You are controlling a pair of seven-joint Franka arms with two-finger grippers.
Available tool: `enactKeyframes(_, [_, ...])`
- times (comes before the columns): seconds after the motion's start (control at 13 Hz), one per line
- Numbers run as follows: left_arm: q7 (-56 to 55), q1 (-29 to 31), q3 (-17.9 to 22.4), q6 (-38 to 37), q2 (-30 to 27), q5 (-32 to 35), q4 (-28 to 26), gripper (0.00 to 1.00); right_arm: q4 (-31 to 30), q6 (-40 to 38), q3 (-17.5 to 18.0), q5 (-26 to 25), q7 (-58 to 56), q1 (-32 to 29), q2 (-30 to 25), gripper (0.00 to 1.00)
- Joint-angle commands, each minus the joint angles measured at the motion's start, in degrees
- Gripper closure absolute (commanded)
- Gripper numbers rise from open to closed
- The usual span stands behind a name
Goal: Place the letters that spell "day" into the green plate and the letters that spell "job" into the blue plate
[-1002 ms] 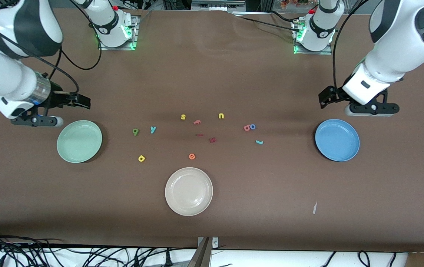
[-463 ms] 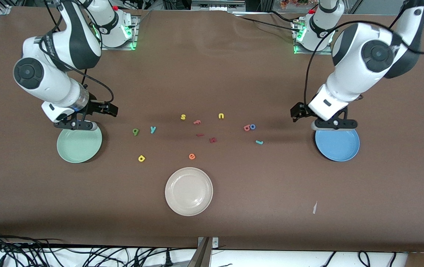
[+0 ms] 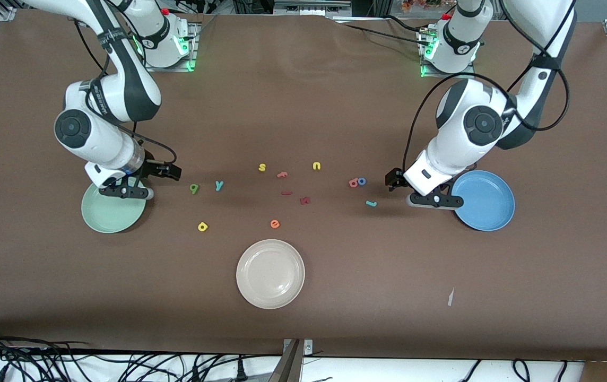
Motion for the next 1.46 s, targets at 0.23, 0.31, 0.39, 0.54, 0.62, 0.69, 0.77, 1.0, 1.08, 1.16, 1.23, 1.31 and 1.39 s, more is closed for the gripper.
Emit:
enactKeyframes(0.23, [-0.5, -3.7, 0.4, 0.7, 4.1, 1.6, 0.7, 0.00, -0.2, 8.6, 0.0, -5.4, 14.2, 4.5, 6.9, 0.00])
enactKeyframes(0.31, [-0.5, -4.5, 0.5, 2.5, 5.3, 1.5, 0.7, 0.00, -0.2, 8.9, 0.0, -6.2, 15.5, 4.8, 7.3, 0.00])
enactKeyframes(0.39, [0.4, -4.6, 1.1, 4.2, 6.7, 1.6, 0.6, 0.00, 0.0, 8.9, -0.1, -6.3, 16.8, 4.8, 7.8, 0.01])
enactKeyframes(0.54, [1.9, -4.9, 1.5, 5.3, 8.5, 0.8, 1.0, 0.00, 0.2, 10.2, -0.2, -6.4, 18.5, 4.7, 9.1, 0.01])
enactKeyframes(0.62, [1.8, -5.9, 1.5, 7.0, 9.4, 0.8, 1.0, 0.00, 0.2, 11.1, -0.2, -6.4, 18.6, 4.8, 10.1, 0.01])
enactKeyframes(0.69, [1.8, -6.3, 1.6, 9.2, 10.3, 0.8, 1.0, 0.00, 0.2, 11.5, -0.2, -6.4, 18.6, 4.8, 11.0, 0.01])
enactKeyframes(0.77, [1.8, -6.5, 1.7, 10.4, 11.3, 0.8, 1.0, 0.00, 0.4, 11.6, -0.2, -6.5, 18.6, 4.7, 11.8, 0.02])
enactKeyframes(1.0, [1.6, -9.2, 3.2, 11.0, 14.0, 0.8, 2.8, 0.00, 0.4, 11.9, -0.3, -7.0, 18.6, 4.7, 12.5, 0.07])
enactKeyframes(1.08, [1.6, -9.9, 4.0, 12.7, 15.1, 0.8, 2.8, 0.00, 0.5, 12.0, -0.3, -7.0, 18.6, 4.7, 13.0, 0.08])
enactKeyframes(1.16, [1.7, -10.0, 4.2, 14.9, 16.5, 0.9, 2.7, 0.00, 0.4, 11.9, -0.3, -7.1, 18.6, 4.7, 13.3, 0.10])
enactKeyframes(1.23, [2.1, -10.3, 4.5, 16.4, 17.6, 0.9, 2.8, 0.00, 0.4, 11.9, -0.3, -7.1, 18.6, 4.7, 13.2, 0.13])
enactKeyframes(1.31, [2.1, -11.4, 5.2, 17.1, 18.3, 1.1, 2.8, 0.00, 0.3, 11.9, -0.3, -7.1, 18.6, 4.7, 13.3, 0.16])
enactKeyframes(1.39, [2.2, -11.7, 6.0, 17.1, 18.5, 1.3, 2.8, 0.00, 0.2, 11.9, -0.3, -7.2, 18.6, 4.7, 13.3, 0.19])
